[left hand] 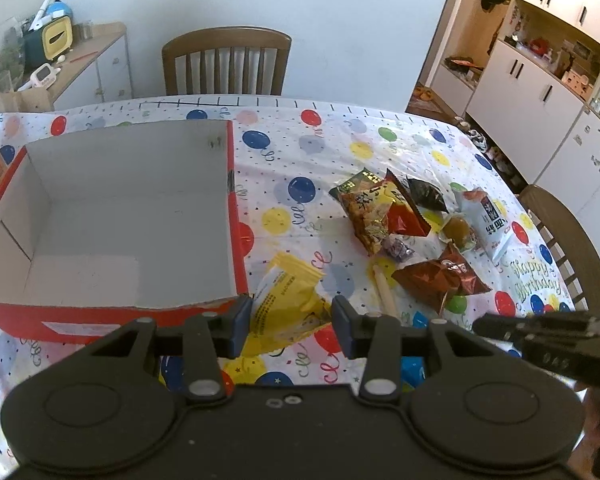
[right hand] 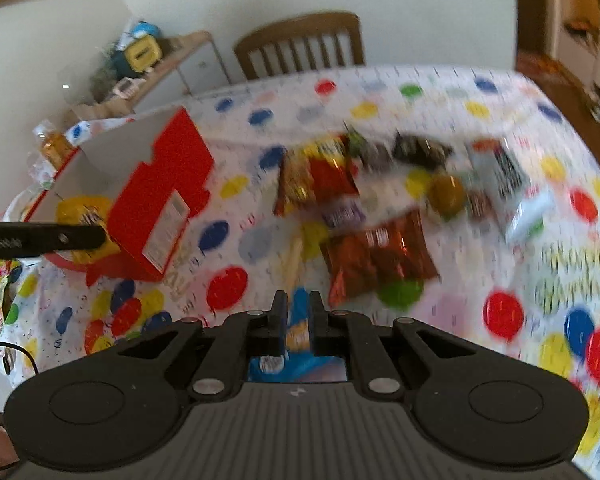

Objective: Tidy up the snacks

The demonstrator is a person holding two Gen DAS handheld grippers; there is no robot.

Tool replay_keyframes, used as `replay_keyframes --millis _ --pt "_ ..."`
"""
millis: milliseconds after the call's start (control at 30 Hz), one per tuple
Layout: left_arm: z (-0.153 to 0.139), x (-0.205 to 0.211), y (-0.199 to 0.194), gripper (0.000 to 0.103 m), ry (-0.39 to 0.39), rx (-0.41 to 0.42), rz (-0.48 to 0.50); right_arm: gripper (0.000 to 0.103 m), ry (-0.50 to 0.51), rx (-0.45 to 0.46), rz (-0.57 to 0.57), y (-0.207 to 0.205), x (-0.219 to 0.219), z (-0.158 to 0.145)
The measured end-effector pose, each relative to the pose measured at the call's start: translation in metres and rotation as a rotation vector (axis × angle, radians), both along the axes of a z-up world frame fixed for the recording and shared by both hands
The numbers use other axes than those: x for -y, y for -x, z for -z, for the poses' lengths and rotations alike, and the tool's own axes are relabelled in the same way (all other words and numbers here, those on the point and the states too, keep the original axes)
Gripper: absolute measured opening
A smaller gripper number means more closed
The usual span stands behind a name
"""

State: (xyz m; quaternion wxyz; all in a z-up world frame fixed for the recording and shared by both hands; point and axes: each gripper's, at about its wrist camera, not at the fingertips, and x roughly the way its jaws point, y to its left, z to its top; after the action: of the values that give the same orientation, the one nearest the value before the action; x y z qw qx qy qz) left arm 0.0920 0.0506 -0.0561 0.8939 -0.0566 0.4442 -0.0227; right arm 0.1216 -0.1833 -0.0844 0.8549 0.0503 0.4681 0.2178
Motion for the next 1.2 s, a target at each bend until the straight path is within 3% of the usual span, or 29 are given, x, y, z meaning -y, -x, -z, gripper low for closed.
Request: replay_keyframes --millis 67,133,167,200,267,667,900,1100,1200 --pt "0.0 0.0 -0.001 0.041 -0.002 -0.001 0.013 0.01 0.02 -0.052 0.045 0.002 -0.001 0.009" --pt "0.001 0.0 -0.002 0.041 -0.005 -0.002 0.024 0.021 0.054 -0.09 0.074 0.003 -0.005 0.016" --pt "0.001 -0.001 -0.003 0.041 -0.005 -0.003 0.029 0.038 0.05 -0.096 0.093 0.005 -0.005 0.018" --pt "0.001 -0.001 -0.004 0.041 -0.002 -0.003 0.034 0.063 0.045 -0.1 0.106 0.007 -0.005 0.02" --pt "0.001 -0.002 -0.005 0.041 -0.003 -0.001 0.045 0.074 0.036 -0.104 0.142 0.009 -0.004 0.021" --pt "0.006 -0.009 -0.013 0.041 -0.001 -0.006 0.091 0.073 -0.003 -0.268 0.417 -0.016 -0.016 0.046" --pt "0.007 -0.013 -0.013 0.041 0.005 -0.011 0.102 0.073 0.02 -0.297 0.46 -0.02 -0.032 0.055" --pt "0.009 -0.015 -0.014 0.041 0.011 -0.01 0.102 0.046 0.036 -0.298 0.447 -0.02 -0.04 0.056" --pt "0.009 -0.015 -0.014 0.041 0.016 -0.007 0.102 0.04 0.05 -0.285 0.428 -0.019 -0.043 0.054"
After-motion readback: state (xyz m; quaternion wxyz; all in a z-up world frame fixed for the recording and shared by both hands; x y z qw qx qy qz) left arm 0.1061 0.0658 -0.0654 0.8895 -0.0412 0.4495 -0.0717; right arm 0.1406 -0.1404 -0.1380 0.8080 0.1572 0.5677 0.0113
